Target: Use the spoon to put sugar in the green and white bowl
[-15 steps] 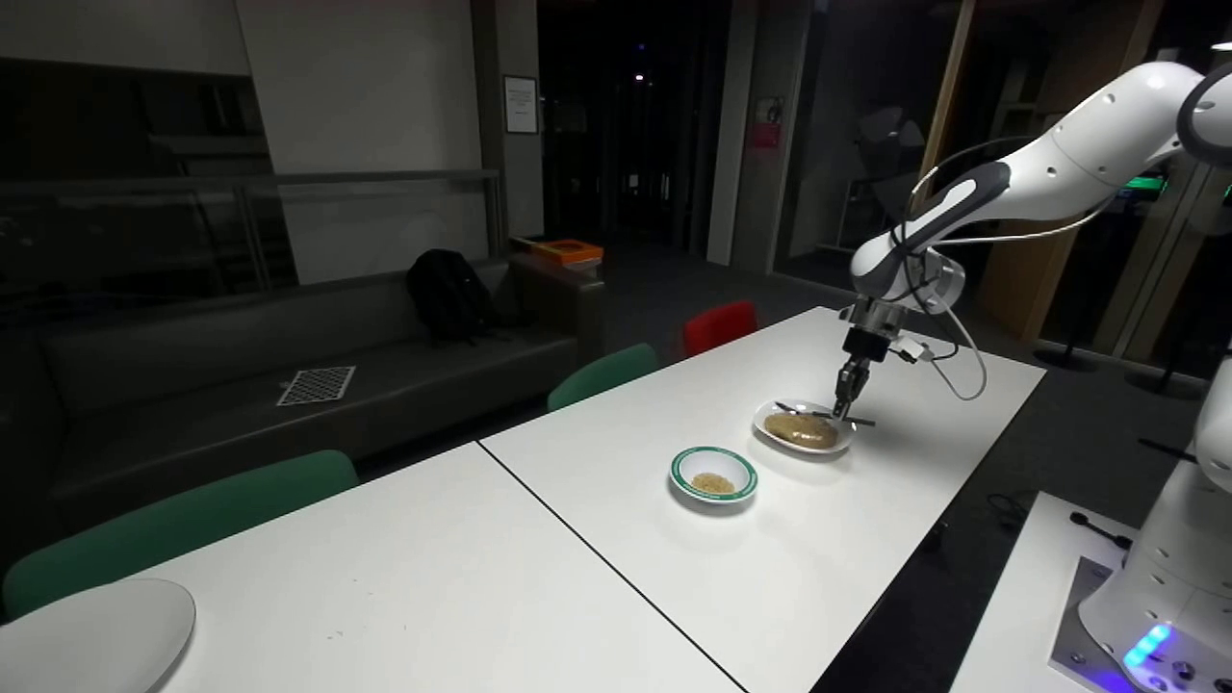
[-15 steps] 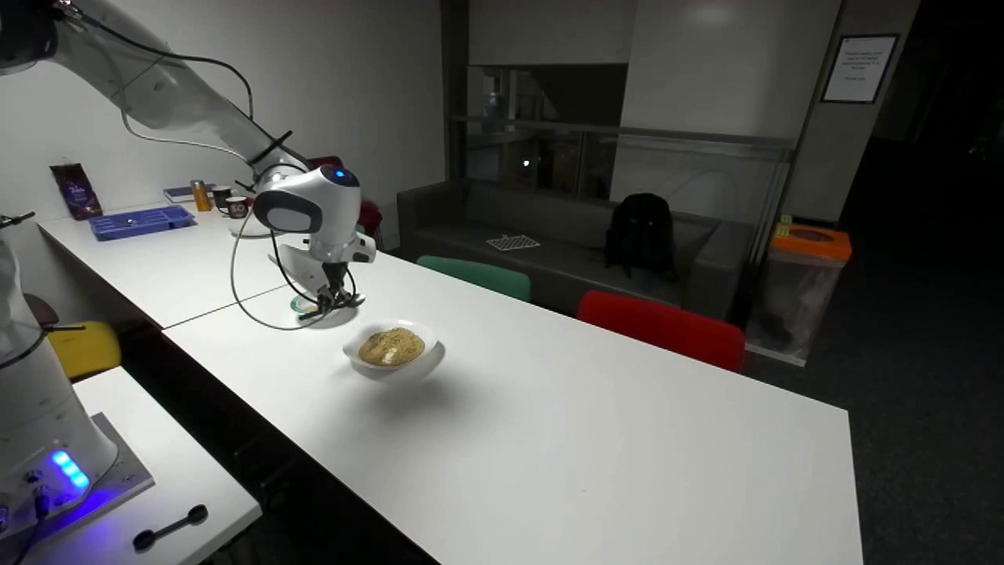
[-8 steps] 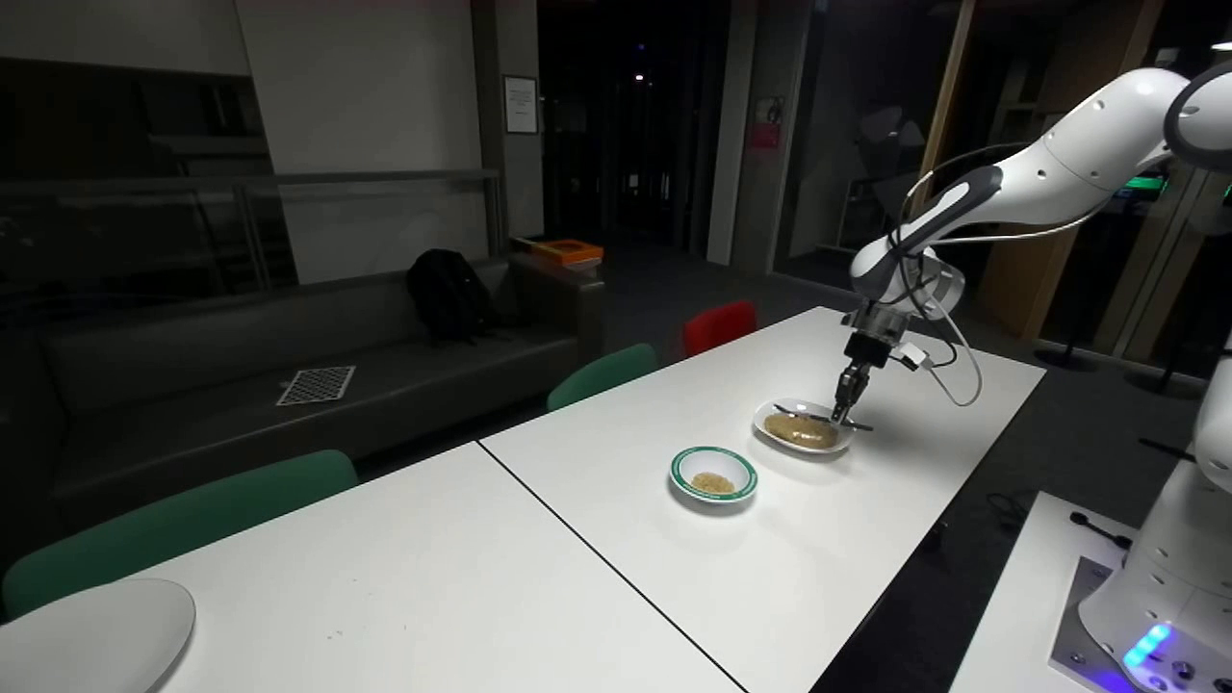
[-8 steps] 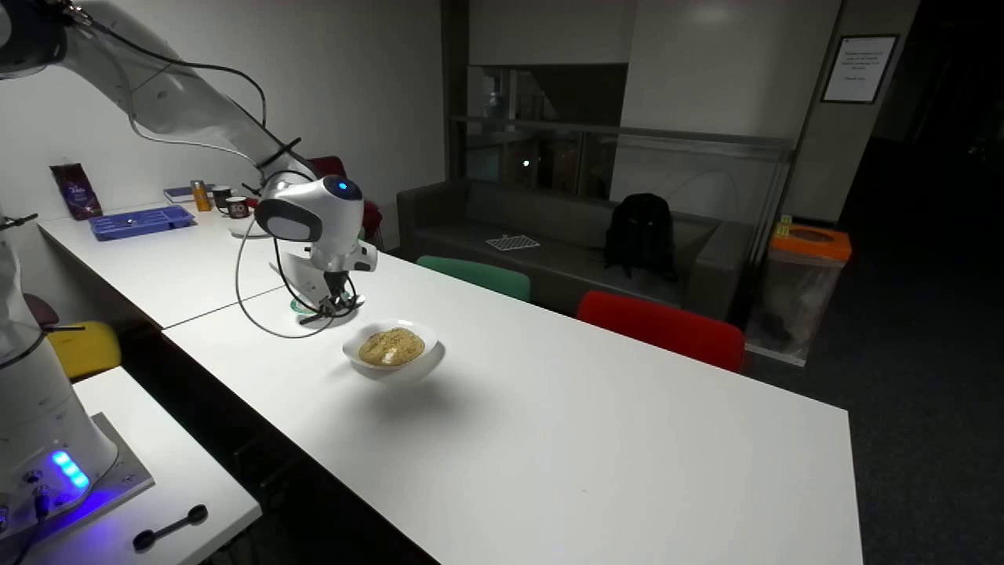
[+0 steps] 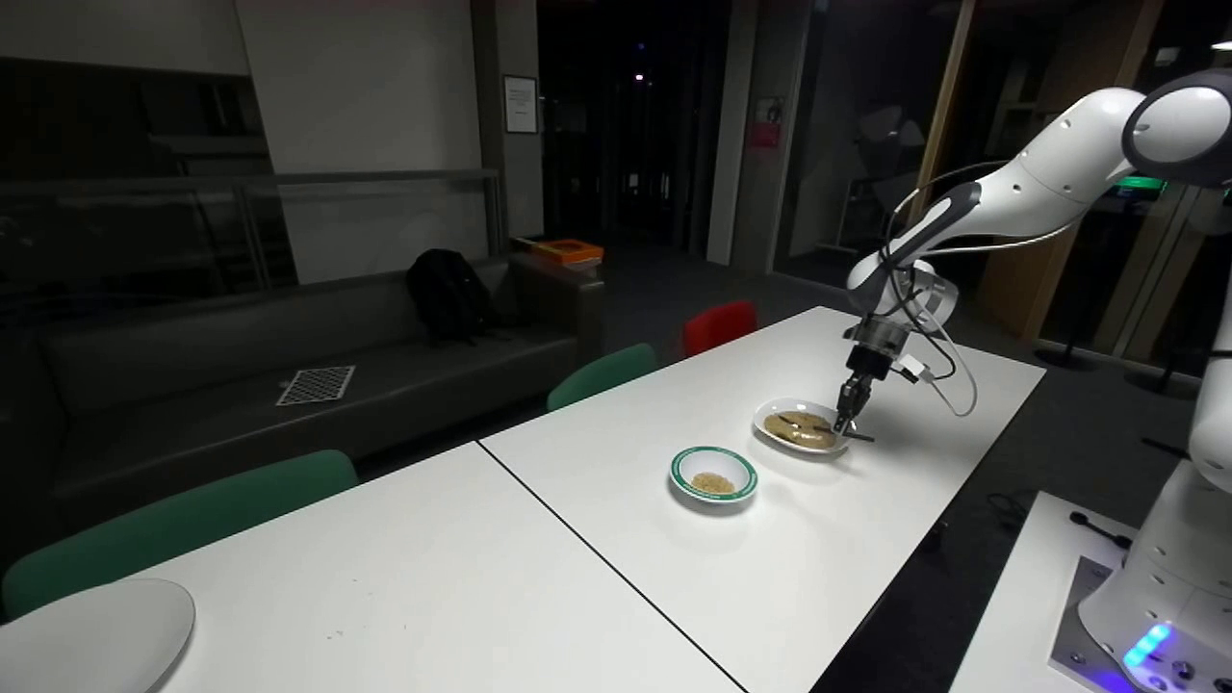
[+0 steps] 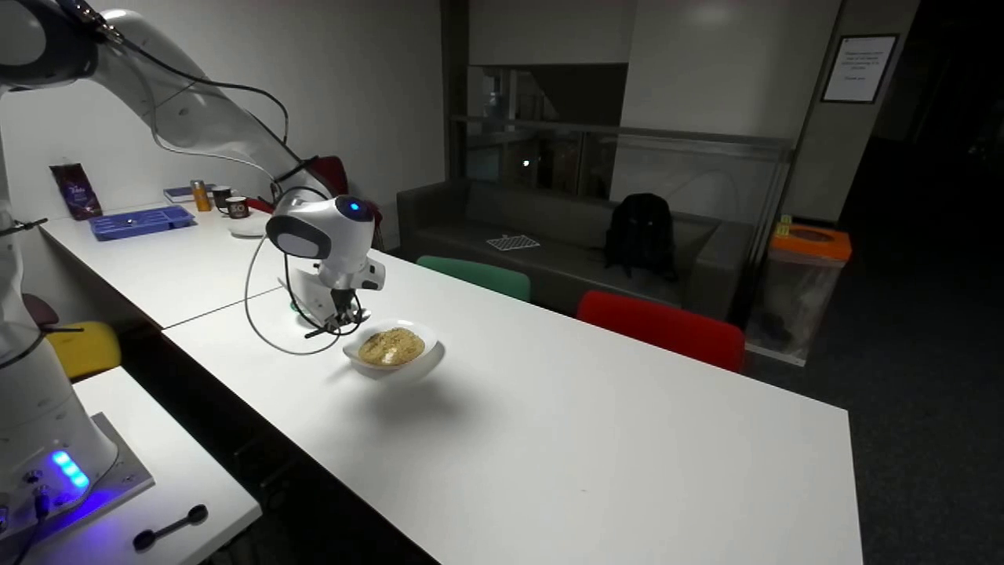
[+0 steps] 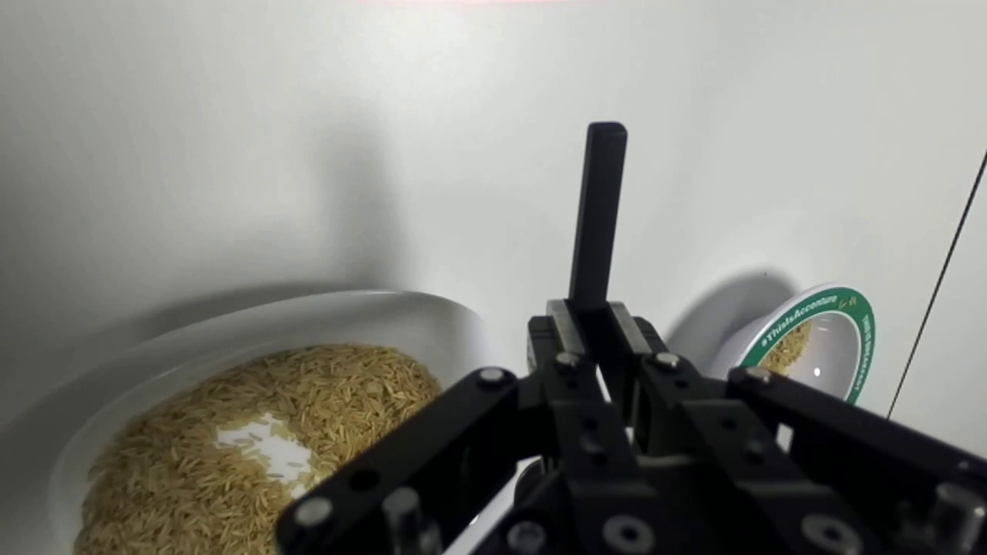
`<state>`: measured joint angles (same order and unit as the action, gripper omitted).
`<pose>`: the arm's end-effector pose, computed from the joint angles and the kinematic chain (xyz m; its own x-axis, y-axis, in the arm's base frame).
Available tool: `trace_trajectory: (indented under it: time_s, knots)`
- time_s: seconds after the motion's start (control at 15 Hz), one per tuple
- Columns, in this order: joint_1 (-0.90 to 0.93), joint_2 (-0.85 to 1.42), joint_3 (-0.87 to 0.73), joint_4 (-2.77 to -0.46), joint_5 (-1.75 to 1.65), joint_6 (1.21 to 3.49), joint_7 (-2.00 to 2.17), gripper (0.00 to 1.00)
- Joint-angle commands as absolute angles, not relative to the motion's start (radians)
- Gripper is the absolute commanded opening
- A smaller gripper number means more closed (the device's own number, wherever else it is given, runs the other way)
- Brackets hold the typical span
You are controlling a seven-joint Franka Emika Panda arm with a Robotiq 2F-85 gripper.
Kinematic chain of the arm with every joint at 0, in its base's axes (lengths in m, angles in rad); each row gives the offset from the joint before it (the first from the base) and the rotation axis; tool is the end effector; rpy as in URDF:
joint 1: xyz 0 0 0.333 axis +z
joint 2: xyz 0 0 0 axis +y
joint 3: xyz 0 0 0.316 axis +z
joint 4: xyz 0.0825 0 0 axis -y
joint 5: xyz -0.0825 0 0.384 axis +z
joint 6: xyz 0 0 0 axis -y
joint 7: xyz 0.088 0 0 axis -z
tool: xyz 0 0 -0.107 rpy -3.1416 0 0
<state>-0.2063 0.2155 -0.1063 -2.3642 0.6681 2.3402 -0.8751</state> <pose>0.4647 -0.1414 0.2204 0.9988 0.0237 0.0439 0.0405 -0.8993 -0.4354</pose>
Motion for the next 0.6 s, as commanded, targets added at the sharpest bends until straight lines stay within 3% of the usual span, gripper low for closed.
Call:
trace_trajectory:
  time_s: [0.0,0.53]
  knots:
    - [-0.244,0.240,-0.090,-2.318,0.746,2.313,-0.950,0.03]
    - [-0.258,0.296,-0.094,-2.266,0.847,2.270,-1.025,0.03]
